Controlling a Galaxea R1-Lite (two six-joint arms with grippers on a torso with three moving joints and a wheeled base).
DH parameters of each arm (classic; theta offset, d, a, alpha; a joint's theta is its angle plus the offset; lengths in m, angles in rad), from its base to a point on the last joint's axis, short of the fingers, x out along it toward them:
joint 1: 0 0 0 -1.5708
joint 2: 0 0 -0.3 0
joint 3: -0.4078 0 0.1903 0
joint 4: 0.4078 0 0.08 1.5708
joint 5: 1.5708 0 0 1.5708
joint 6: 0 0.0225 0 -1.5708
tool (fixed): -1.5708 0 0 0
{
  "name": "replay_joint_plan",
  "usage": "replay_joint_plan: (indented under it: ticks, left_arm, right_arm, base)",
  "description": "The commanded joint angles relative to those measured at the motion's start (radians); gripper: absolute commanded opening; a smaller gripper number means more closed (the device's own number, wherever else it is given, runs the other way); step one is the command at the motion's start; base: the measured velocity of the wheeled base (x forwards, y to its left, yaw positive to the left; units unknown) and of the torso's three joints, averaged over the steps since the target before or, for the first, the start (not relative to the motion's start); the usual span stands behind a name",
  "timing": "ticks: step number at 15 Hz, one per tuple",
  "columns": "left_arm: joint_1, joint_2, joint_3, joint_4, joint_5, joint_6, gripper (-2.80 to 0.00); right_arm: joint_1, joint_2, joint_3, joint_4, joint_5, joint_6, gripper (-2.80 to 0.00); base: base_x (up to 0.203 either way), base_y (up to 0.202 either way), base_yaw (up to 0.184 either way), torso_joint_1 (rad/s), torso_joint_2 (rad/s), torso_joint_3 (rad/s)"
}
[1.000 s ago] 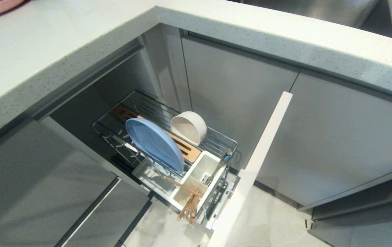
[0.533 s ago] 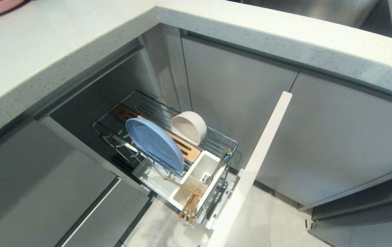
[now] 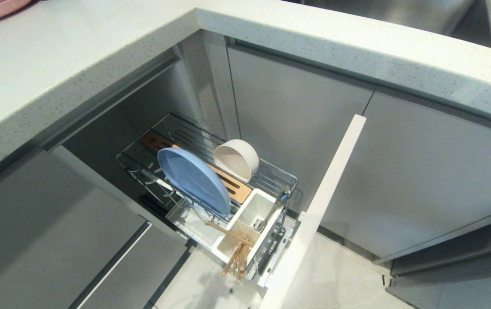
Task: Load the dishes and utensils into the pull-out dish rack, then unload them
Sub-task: Take the plate out of the cupboard
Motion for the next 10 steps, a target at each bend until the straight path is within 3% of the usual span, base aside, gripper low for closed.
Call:
replay_joint_plan:
  ticks: [1, 3, 4, 6, 7, 10]
  left_arm:
    - [0.001, -0.009, 0.132, -0.124, 0.086, -0.004, -2.80]
    - [0.001, -0.008, 0.248, -0.240, 0.148, 0.000, -2.80]
    - [0.001, -0.008, 0.261, -0.212, 0.177, 0.001, -2.80]
    - [0.001, -0.008, 0.257, -0.064, 0.353, -0.005, -2.80]
    - [0.001, -0.008, 0.255, -0.022, 0.387, -0.003, -2.80]
    - [0.001, -0.008, 0.255, 0.005, 0.321, -0.014, -2.80]
  right_arm:
    - [0.000, -0.004, 0.002, -0.002, 0.000, 0.000, -2.80]
    - [0.001, -0.004, 0.002, -0.001, 0.000, 0.000, -2.80]
    - [0.001, -0.004, 0.002, -0.002, 0.000, 0.000, -2.80]
    - [0.000, -0.004, 0.002, -0.001, 0.000, 0.000, -2.80]
    - [0.000, -0.004, 0.002, 0.000, 0.000, 0.000, -2.80]
    - [0.000, -0.004, 0.002, 0.000, 0.000, 0.000, -2.80]
  base:
    - [0.000, 0.000, 0.000, 0.000, 0.00, 0.000]
    - [0.000, 0.000, 0.000, 0.000, 0.00, 0.000]
    - [0.000, 0.000, 0.000, 0.000, 0.00, 0.000]
    - [0.000, 0.000, 0.000, 0.000, 0.00, 0.000]
    - [0.000, 0.000, 0.000, 0.000, 0.00, 0.000]
    - [0.000, 0.000, 0.000, 0.000, 0.00, 0.000]
